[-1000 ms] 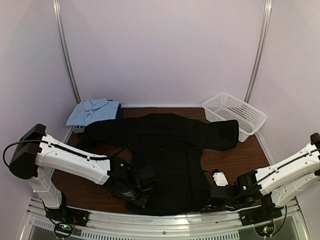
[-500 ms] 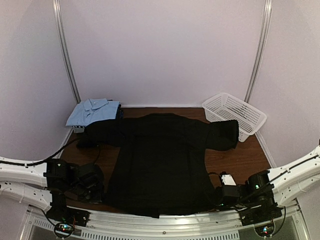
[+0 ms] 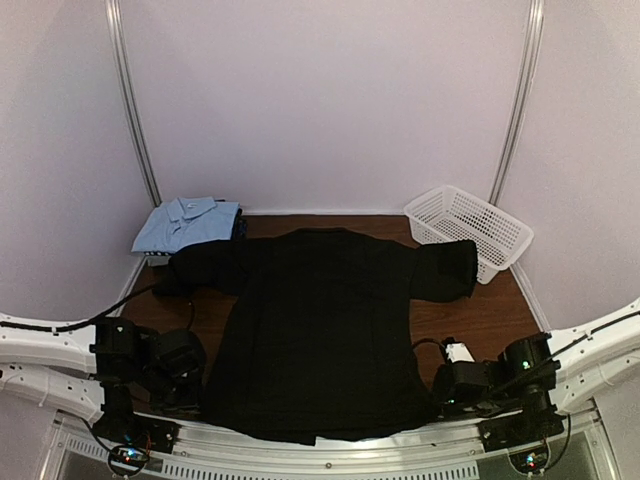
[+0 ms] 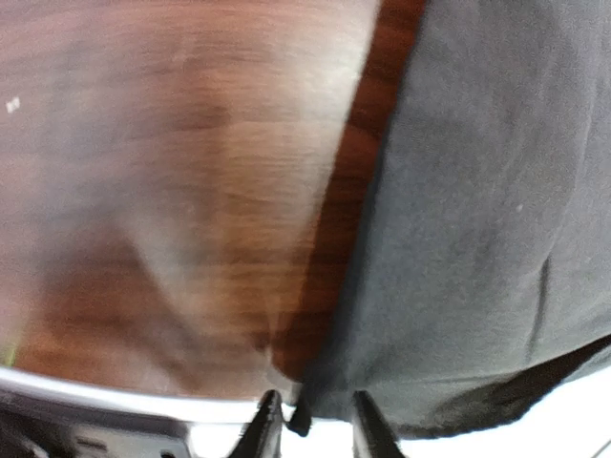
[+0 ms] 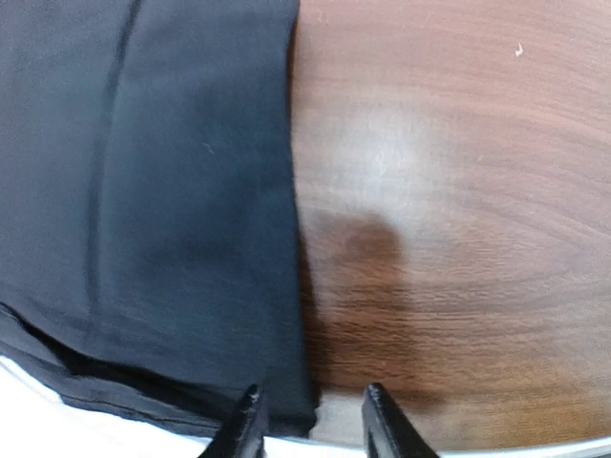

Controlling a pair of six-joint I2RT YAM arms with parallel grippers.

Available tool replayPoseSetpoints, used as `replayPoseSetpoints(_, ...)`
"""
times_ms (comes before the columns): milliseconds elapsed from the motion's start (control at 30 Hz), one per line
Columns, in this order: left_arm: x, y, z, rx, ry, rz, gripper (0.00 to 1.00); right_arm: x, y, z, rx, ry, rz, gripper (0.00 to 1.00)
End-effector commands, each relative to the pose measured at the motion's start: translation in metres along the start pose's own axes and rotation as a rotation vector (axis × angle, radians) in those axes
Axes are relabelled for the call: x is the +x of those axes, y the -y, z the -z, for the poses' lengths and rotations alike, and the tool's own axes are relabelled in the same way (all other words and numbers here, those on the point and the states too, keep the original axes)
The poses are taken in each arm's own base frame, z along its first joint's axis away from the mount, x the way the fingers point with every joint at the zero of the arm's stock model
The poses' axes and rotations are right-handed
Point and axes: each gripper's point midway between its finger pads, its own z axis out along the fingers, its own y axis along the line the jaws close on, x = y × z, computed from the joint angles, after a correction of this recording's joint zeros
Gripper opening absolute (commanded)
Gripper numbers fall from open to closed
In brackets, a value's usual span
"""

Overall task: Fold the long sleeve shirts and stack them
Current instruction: Flatten out the crumpled shirt at the center of the board, then move the flattened shirt to the center of the board.

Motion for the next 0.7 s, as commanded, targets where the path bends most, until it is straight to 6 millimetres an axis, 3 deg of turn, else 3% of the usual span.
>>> replayPoseSetpoints(0, -0.01, 0.002, 0.023, -0.031, 0.037, 0.002, 0.39, -0.035, -0.007, 0.03, -0.016, 0.11, -0.015, 0.44)
replayPoseSetpoints(67, -0.019, 0.003, 0.036, -0.042, 0.082, -0.007, 0.47, -0.05, -0.011, 0.039, -0.033, 0.149, -0.006, 0.5)
replayPoseSetpoints(167, -0.05, 0.017, 0.061, -0.009, 0.186, -0.021, 0.47, -0.078, -0.029, 0.047, -0.1, 0.195, 0.003, 0.5)
replayPoseSetpoints(367, -0.128, 0.071, 0.094, 0.103, 0.372, -0.137, 0.43, -0.143, -0.087, 0.048, -0.35, 0.284, -0.02, 0.47)
replayPoseSetpoints(533, -0.184, 0.14, 0.101, 0.261, 0.471, -0.216, 0.38, -0.185, -0.114, 0.033, -0.352, 0.34, 0.007, 0.46)
replayPoseSetpoints(667, -0.208, 0.177, 0.078, 0.296, 0.46, -0.281, 0.37, -0.204, -0.131, 0.012, -0.409, 0.338, -0.005, 0.47)
